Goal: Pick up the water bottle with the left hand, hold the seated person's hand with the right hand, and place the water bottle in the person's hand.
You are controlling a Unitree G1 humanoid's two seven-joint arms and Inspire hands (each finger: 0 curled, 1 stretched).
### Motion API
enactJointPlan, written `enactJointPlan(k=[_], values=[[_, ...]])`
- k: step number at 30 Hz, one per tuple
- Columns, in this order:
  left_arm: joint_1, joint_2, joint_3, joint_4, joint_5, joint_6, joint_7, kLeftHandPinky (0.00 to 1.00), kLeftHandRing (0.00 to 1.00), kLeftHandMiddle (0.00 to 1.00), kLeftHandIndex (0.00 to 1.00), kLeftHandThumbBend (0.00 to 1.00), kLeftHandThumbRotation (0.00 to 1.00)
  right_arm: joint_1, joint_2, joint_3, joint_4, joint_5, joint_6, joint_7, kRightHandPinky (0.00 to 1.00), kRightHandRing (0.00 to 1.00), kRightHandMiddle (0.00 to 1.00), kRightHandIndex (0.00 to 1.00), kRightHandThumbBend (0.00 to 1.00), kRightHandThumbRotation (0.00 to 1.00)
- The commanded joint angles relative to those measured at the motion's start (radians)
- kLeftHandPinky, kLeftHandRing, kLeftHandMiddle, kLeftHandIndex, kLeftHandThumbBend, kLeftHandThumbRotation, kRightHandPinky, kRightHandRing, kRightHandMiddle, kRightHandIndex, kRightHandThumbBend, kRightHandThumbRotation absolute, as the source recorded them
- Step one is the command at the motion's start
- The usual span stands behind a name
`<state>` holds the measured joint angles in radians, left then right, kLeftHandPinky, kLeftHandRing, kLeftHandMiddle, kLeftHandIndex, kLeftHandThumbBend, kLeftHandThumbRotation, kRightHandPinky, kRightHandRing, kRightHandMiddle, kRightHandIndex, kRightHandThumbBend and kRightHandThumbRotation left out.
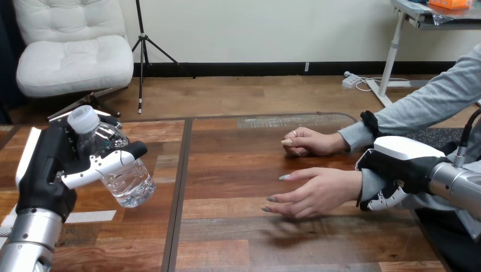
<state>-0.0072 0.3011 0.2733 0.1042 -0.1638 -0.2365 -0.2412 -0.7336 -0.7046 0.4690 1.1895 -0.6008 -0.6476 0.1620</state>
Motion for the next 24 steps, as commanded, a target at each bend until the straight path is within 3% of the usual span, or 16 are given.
enactJointPlan(k=[1,24], values=[[-0.049,0.017,0.015,-0.062,-0.013,-0.023,0.006,0.30,0.35,0.39,0.40,0.74,0.00,-0.024,0.011,-0.039,-0.016,0.031,-0.006,-0.012,0.25,0.30,0.37,0.42,0.46,0.00],[-0.046,0.015,0.013,-0.072,-0.016,-0.018,0.005,0.30,0.35,0.39,0.39,0.74,0.00,-0.016,0.009,-0.053,-0.021,0.052,-0.020,-0.007,0.24,0.29,0.36,0.40,0.46,0.00]])
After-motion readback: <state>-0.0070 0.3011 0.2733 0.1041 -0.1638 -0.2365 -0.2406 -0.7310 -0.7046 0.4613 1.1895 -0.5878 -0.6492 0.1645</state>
